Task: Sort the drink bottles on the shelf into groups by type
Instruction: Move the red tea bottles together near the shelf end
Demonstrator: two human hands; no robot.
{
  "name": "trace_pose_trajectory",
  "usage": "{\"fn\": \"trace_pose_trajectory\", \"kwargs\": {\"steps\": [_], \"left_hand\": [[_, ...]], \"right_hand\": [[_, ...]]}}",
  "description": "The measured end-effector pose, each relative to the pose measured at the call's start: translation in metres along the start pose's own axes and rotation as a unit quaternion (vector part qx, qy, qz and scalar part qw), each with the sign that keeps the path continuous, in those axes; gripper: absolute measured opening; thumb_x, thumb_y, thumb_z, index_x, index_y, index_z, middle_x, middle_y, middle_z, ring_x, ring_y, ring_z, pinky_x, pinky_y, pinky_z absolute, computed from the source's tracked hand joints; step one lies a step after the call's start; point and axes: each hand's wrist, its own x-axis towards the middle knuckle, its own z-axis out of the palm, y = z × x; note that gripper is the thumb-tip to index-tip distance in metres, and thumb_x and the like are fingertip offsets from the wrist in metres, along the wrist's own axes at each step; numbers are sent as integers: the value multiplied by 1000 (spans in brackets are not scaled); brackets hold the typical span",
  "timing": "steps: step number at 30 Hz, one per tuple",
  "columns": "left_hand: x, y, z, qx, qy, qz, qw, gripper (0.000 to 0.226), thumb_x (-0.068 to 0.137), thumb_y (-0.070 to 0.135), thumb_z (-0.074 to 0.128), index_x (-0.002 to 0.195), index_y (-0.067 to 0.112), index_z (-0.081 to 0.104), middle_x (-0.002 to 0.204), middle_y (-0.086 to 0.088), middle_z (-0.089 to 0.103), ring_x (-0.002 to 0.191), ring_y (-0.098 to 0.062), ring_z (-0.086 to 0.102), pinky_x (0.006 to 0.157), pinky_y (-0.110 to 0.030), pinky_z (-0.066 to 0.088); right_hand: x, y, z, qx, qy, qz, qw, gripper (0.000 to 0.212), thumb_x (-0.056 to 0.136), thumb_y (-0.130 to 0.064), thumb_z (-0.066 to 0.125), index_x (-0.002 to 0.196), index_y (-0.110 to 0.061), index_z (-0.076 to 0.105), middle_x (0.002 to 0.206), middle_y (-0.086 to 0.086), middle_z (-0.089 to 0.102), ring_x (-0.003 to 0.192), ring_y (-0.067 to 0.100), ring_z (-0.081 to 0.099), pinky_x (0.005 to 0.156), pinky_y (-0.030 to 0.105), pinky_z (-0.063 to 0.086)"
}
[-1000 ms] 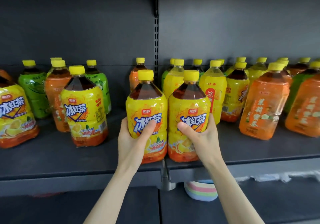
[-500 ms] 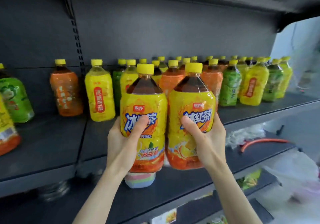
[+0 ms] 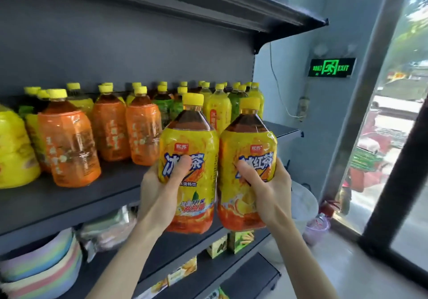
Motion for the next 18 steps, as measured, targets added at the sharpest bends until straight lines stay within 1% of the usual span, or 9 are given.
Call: {"fn": "trace_pose_trajectory", "kwargs": {"steps": [2, 4, 6, 8, 11, 12, 15, 17, 18], "left_hand": [[14, -9, 29, -3, -15, 14, 1000, 49, 59, 64, 62, 97, 34, 63, 89, 18, 72, 83, -5, 69, 71, -28, 54], [31, -22, 56, -12, -29, 23, 999, 42, 63, 59, 64, 98, 35, 61, 90, 22, 71, 83, -1, 68, 68, -20, 54], [51, -38, 84, -20, -36, 29, 999, 51, 61, 63, 62, 102, 31, 62, 93, 16, 72, 87, -6, 69, 69, -23, 54], [72, -54, 110, -27, -31, 37, 998, 54, 59, 64, 60, 100, 30, 63, 93, 15, 73, 86, -6, 69, 69, -22, 54], [109, -74, 153, -37, -37, 50, 997, 56, 60, 63, 60, 104, 28, 62, 92, 18, 72, 83, -2, 68, 65, -15, 53], [120, -80, 169, -40, -41, 50, 997, 55, 63, 61, 62, 106, 27, 61, 92, 17, 72, 84, -2, 68, 65, -14, 53], [152, -96, 215, -57, -49, 44, 996, 33, 76, 50, 67, 103, 31, 61, 90, 18, 72, 84, -2, 68, 64, -15, 53], [170, -109, 245, -52, -54, 45, 996, 33, 78, 46, 62, 106, 28, 61, 91, 18, 72, 85, -2, 68, 64, -14, 52], [180, -116, 258, -45, -56, 44, 996, 36, 79, 49, 63, 108, 27, 61, 93, 16, 72, 87, -3, 68, 65, -15, 52]], "right_hand": [[24, 12, -18, -3, 15, 0, 1000, 58, 52, -61, 72, 95, -23, 65, 84, -8, 73, 77, 9, 70, 69, 28, 55], [48, 26, -34, -2, 28, 1, 1000, 58, 51, -62, 71, 94, -24, 65, 83, -10, 73, 76, 8, 70, 69, 27, 55], [76, 41, -50, -5, 38, -3, 999, 57, 49, -62, 71, 93, -25, 65, 83, -12, 73, 76, 6, 69, 67, 24, 53], [105, 56, -64, -14, 44, -6, 999, 58, 48, -62, 72, 91, -25, 65, 82, -11, 73, 75, 6, 69, 65, 22, 53], [154, 77, -84, -27, 56, -3, 998, 61, 47, -62, 73, 93, -22, 66, 83, -6, 74, 76, 10, 70, 69, 32, 56], [170, 82, -91, -34, 60, -6, 998, 61, 47, -62, 73, 93, -22, 65, 84, -5, 74, 77, 11, 70, 71, 34, 56], [215, 100, -114, -44, 80, -17, 996, 60, 47, -63, 71, 92, -23, 65, 83, -5, 73, 77, 11, 69, 74, 36, 57], [240, 112, -132, -52, 88, -17, 995, 60, 47, -64, 71, 91, -24, 64, 82, -5, 73, 77, 10, 69, 74, 35, 57], [253, 118, -141, -52, 91, -19, 994, 59, 47, -64, 71, 91, -25, 64, 82, -6, 73, 76, 9, 69, 72, 33, 57]]}}
